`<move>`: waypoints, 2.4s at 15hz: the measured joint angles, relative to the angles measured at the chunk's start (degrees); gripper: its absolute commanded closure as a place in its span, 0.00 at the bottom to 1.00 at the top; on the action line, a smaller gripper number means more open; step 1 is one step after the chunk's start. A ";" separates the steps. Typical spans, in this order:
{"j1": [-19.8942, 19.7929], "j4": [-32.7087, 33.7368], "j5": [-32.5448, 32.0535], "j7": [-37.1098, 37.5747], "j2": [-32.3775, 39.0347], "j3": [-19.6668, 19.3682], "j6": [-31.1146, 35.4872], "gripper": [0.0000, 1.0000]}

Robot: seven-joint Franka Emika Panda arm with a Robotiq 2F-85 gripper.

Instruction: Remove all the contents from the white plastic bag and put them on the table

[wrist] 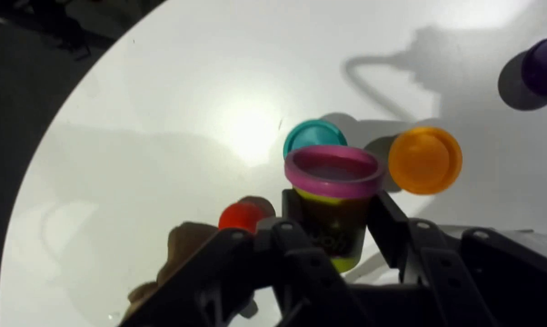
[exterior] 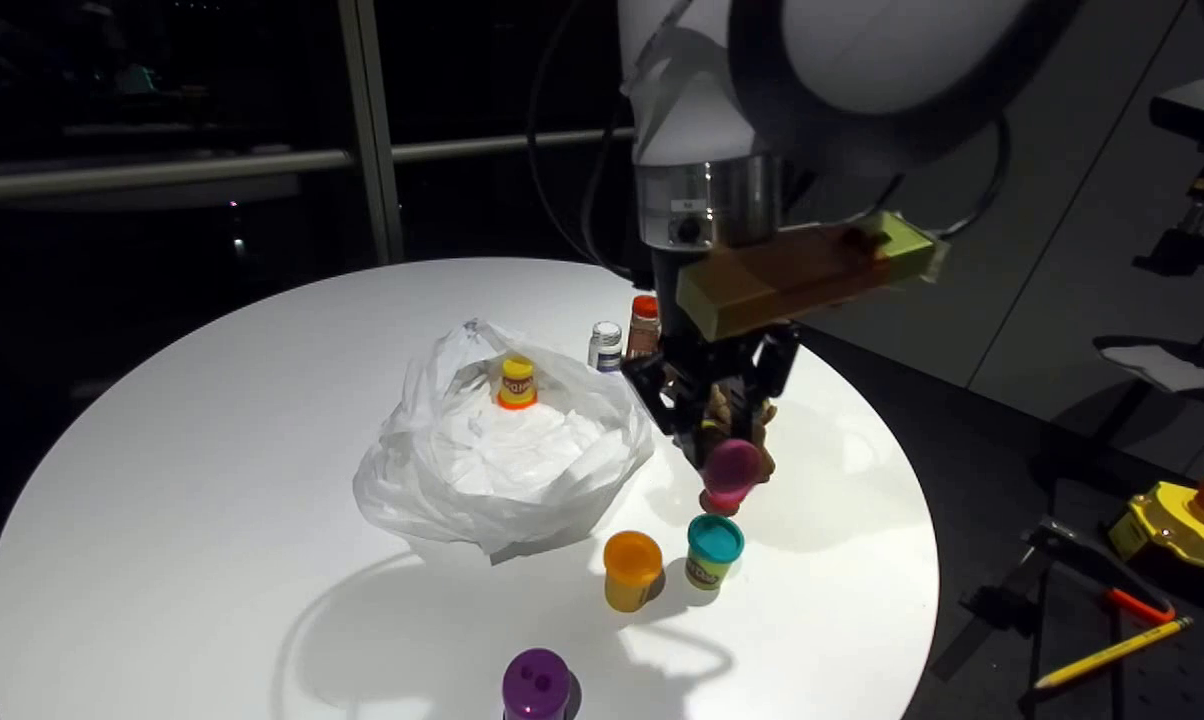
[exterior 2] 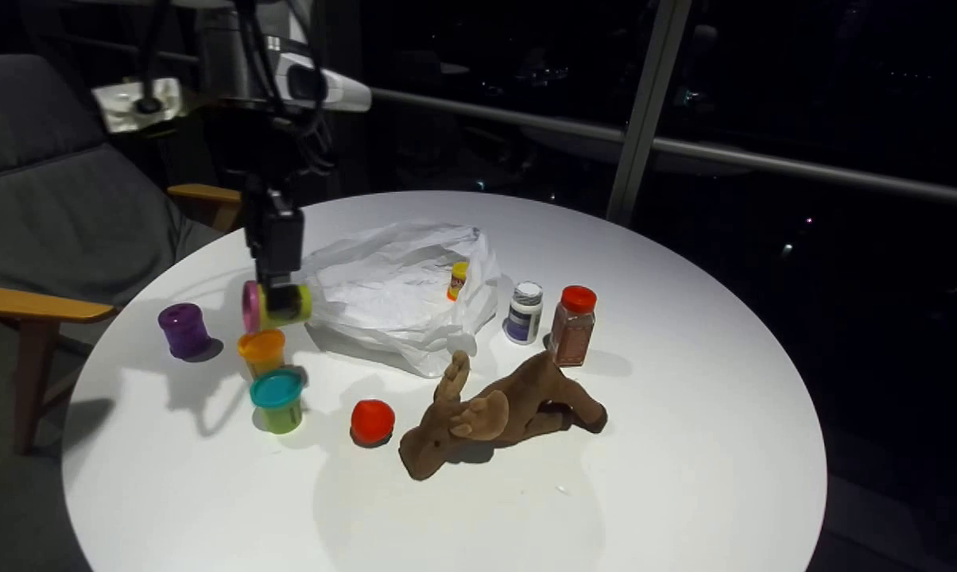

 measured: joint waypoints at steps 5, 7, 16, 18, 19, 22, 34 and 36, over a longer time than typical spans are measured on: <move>1.53 -17.54 0.13 18.34 -8.64 4.81 10.91 0.83; 2.03 -24.51 0.14 25.44 -11.98 7.38 17.50 0.83; -7.27 -28.17 -1.81 25.39 -17.17 4.76 30.08 0.83; -11.12 -27.61 -0.01 16.58 -17.18 1.64 29.98 0.83; -12.35 -27.06 1.60 12.43 -17.02 0.68 29.57 0.83; -14.37 -24.43 8.31 -0.09 -16.72 -1.16 25.33 0.83; -16.69 -10.76 9.49 -25.84 -7.82 -1.97 -4.00 0.83; -16.11 -8.83 9.49 -28.09 -5.46 -1.23 -6.86 0.83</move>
